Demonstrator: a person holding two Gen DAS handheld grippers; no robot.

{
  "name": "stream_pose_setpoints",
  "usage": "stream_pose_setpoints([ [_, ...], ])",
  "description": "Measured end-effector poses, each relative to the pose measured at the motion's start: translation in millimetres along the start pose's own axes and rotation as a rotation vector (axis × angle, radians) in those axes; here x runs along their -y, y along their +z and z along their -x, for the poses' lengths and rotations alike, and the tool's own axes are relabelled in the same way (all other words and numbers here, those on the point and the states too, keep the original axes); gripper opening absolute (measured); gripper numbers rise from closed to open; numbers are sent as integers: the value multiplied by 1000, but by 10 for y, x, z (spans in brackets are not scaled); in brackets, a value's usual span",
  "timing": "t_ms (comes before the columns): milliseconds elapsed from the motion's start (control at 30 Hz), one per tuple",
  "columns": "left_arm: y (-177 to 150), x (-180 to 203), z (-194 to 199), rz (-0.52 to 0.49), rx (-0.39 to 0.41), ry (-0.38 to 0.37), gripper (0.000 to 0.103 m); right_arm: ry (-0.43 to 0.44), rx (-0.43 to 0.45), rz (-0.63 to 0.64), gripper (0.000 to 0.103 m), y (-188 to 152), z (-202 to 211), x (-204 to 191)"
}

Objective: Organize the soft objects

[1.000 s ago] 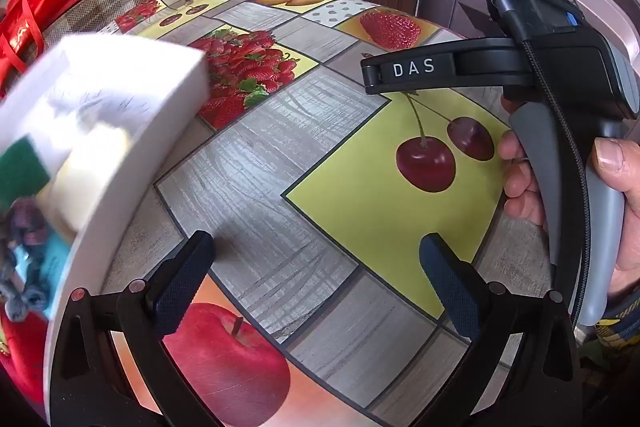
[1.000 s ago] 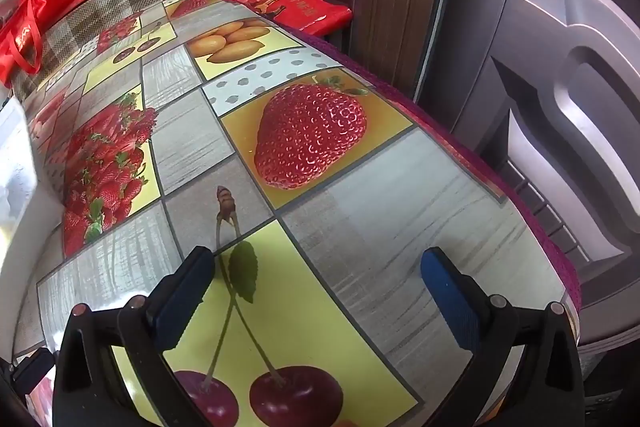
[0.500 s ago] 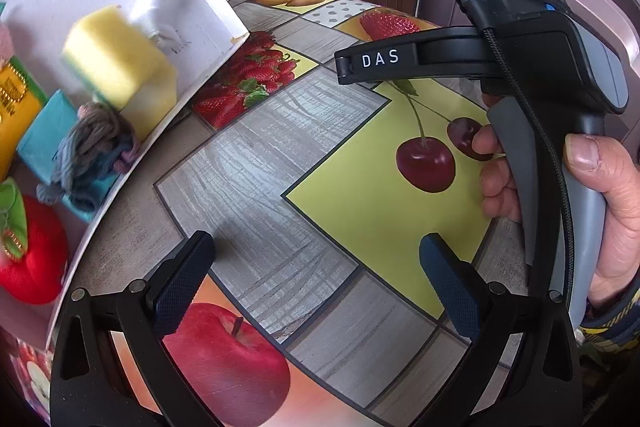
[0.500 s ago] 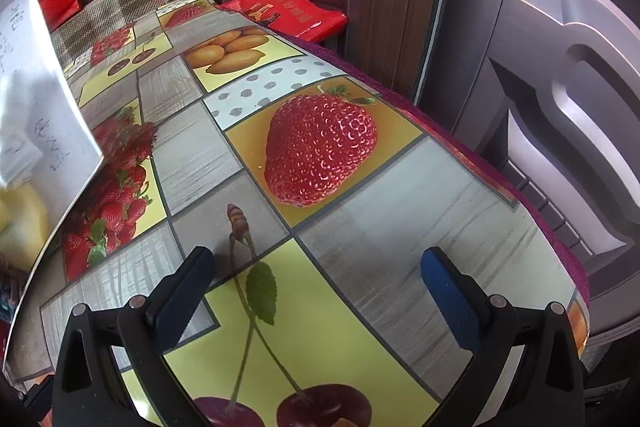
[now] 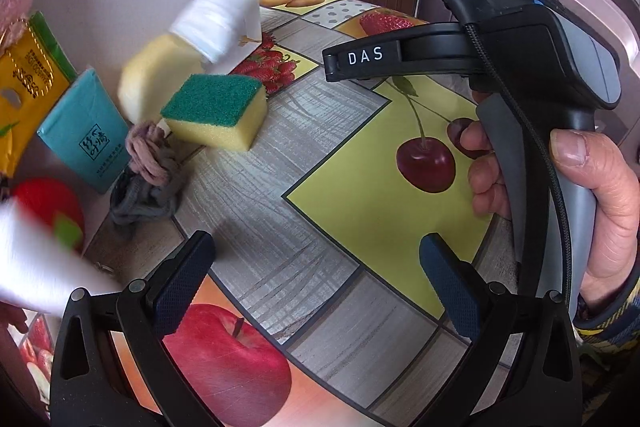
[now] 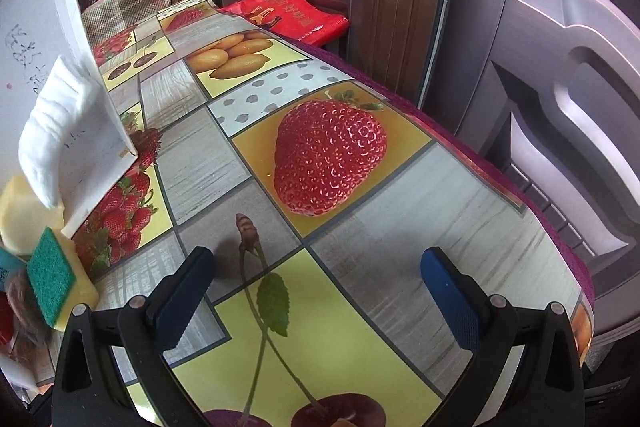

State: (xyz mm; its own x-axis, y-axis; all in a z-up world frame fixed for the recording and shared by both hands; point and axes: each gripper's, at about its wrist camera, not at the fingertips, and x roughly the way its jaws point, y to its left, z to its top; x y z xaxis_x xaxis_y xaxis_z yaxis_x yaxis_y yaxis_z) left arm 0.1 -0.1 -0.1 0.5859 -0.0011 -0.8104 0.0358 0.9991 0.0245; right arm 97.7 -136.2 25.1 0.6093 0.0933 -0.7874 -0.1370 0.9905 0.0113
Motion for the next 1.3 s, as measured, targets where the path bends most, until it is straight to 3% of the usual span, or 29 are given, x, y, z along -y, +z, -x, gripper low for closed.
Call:
stream_pose_setpoints([
  [1300, -4, -6, 3, 0, 3, -2, 102, -2, 3, 0, 103, 21, -8, -49],
])
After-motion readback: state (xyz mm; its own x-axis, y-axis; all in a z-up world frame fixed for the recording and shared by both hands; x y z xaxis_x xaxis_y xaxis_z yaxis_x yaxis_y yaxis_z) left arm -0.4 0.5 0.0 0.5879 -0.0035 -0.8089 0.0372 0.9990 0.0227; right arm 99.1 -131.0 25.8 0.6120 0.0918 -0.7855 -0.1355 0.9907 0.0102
